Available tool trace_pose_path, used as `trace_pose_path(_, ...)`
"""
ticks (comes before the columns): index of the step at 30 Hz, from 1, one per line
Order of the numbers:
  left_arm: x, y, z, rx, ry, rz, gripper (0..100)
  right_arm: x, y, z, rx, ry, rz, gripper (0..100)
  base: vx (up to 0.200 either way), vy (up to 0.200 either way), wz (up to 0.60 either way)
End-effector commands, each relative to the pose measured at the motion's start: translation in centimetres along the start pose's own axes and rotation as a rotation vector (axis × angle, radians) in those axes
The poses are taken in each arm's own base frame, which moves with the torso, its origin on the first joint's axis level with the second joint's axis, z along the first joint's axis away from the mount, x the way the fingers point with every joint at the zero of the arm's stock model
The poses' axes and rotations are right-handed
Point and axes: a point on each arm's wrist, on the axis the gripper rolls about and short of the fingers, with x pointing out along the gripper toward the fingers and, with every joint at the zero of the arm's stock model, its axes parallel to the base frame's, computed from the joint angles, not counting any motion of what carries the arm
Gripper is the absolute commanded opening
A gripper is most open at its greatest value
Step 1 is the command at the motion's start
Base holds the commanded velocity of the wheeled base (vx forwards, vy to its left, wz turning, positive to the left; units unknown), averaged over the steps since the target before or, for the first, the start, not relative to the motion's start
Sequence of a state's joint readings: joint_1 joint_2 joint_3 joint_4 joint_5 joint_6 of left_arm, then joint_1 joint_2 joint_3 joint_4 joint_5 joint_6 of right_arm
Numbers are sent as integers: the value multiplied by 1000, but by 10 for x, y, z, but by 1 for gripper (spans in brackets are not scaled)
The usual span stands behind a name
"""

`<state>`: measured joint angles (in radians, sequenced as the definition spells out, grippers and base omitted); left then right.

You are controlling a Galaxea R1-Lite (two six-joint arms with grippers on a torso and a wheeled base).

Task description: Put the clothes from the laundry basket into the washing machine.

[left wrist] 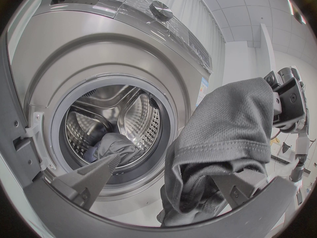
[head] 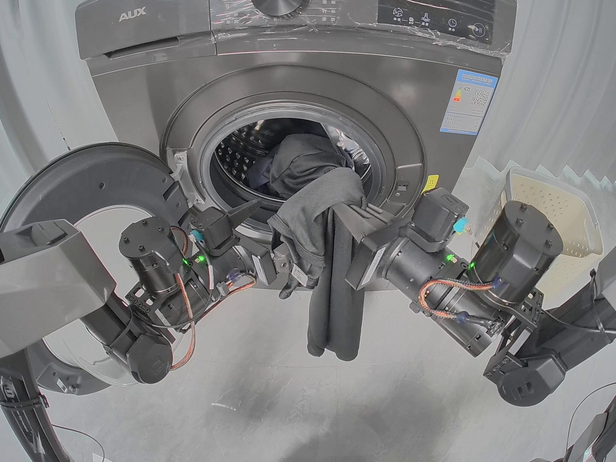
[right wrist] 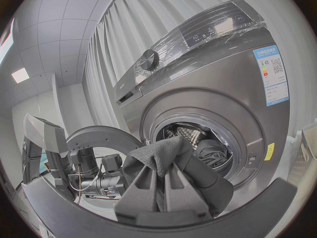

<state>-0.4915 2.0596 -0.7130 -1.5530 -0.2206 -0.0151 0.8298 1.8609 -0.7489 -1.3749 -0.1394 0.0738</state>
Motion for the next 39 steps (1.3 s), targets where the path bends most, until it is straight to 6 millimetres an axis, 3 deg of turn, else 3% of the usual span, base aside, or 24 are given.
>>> trace_pose_path(1,2,0,4,3,-19,-3,100,1,0,-4,-1,10,1,0,0,0,0)
trace_pose_path(14,11,-5,5,30,-42,-19,100,0,5,-7,1,22,13,0,0,0,0)
trace_pose_path(15,11,-5,5,30,-42,-19,0,0,5,-7,1,22,13,0,0,0,0)
trace_pose_path(22,5,0,13,31,-55,8,0,0,-1,-7,-3,22,-2,0,0,0,0)
trace_pose_path(28,-14,2,43,45,-105,31,0,-1,-6,-9,-10,31,-19,0,0,0,0)
trace_pose_path(32,-38,-4,62,47,-123,28,0,3,-9,-14,-14,40,-28,0,0,0,0)
trace_pose_path(39,-42,-5,76,58,-168,28,0,13,-11,-25,-15,50,-35,0,0,0,0)
